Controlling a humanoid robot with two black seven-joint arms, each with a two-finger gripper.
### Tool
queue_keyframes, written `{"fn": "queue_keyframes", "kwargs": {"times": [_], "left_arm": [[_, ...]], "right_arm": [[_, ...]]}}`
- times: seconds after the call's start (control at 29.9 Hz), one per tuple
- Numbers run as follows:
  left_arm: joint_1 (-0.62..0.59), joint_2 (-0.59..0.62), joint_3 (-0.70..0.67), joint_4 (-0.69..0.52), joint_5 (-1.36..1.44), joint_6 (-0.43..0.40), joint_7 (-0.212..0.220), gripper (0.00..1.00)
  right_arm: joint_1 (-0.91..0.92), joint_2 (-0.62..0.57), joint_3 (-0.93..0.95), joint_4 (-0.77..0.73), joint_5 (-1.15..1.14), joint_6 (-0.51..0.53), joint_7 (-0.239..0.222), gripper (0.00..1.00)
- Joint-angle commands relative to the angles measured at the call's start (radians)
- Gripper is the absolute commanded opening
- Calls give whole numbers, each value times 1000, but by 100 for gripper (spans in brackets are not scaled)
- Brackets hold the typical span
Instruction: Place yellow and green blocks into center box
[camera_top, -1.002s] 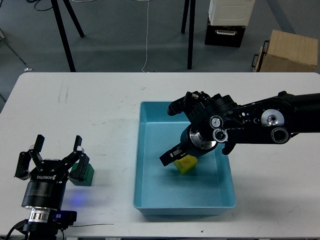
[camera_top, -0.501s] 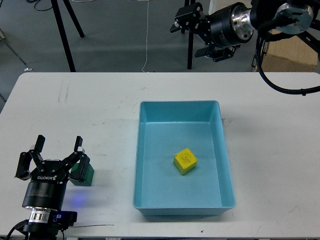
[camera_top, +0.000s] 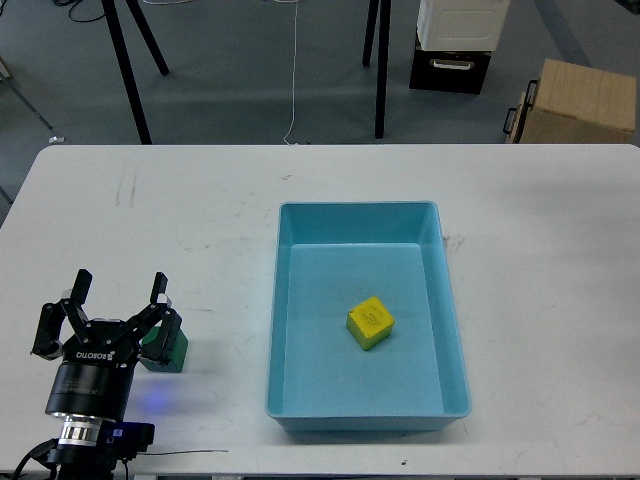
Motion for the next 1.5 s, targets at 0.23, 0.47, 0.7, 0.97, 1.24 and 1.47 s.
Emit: {"fn": "queue_keyframes", "kwargs": {"times": [0.23, 0.47, 0.7, 0.97, 1.24, 1.47], "left_arm": [[-1, 0, -2, -1, 5, 0, -2, 100], [-9, 0, -2, -7, 18, 0, -3, 100], [-11, 0, -5, -13, 24, 0, -6, 100], [-11, 0, -5, -13, 25, 0, -6, 100], [-12, 0, -5, -13, 25, 0, -8, 100], [-40, 0, -25, -13, 24, 0, -9, 100]], "right_arm": [[-653, -254, 272, 457, 282, 0, 4, 99], [-1074, -189, 497, 724, 276, 0, 12, 99], [-1316, -53, 596, 843, 275, 0, 13, 99], [-1439, 131, 574, 919, 264, 0, 13, 99], [-1519, 165, 568, 989, 224, 0, 13, 99], [-1504, 167, 548, 975, 172, 0, 13, 99]]}}
